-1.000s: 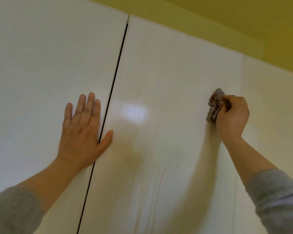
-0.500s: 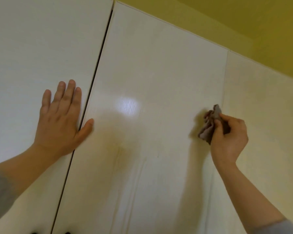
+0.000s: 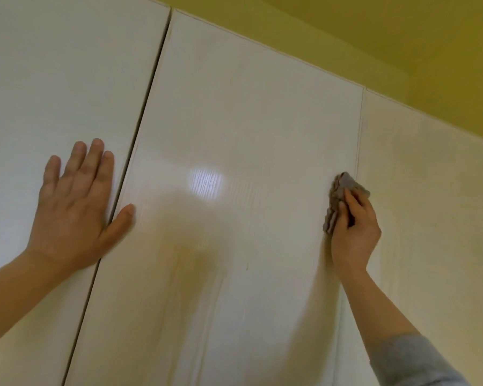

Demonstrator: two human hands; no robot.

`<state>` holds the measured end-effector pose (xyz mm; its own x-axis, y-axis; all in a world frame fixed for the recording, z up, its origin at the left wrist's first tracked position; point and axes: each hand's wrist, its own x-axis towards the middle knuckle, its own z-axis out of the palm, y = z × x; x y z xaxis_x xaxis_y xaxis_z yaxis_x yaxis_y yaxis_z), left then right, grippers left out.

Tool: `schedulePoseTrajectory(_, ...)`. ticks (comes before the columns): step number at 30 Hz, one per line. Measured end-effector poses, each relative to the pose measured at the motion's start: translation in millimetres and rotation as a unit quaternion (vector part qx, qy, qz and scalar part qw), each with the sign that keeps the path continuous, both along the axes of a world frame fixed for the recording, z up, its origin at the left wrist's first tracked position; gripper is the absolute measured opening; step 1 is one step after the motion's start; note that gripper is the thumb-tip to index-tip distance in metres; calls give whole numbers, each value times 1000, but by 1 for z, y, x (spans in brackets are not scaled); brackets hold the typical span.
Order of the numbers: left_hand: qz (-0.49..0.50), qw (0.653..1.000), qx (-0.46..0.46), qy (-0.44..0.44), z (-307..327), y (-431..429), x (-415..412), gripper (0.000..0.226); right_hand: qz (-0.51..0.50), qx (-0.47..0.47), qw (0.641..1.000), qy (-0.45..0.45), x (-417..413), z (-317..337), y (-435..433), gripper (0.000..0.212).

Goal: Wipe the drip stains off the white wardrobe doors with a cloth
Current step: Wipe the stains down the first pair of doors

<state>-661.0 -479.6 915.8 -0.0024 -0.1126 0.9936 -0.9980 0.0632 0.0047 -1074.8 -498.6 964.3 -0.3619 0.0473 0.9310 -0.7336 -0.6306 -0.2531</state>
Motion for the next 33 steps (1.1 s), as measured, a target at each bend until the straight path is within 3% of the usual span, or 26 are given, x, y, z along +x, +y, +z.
schedulePoseTrajectory(5,1,1000,5,-2,0,0,0,87,-17,34,999,32,-1,-52,5,34)
schedulePoseTrajectory(11,16,999,27,1,-1,1,-1,93,41,89,994,49,22,-116,25,41)
schedulePoseTrajectory(15,2,999,38,-1,1,7,0,97,180,80,977,-76,29,-108,56,33)
schedulePoseTrajectory(19,-41,996,77,11,-11,25,-2,90,227,69,961,-143,48,-93,75,26)
schedulePoseTrajectory(25,-105,988,103,-45,-91,45,12,81,253,80,962,-61,109,-103,89,31)
schedulePoseTrajectory(33,-29,989,139,-30,-108,40,61,75,177,41,981,66,195,-81,70,28)
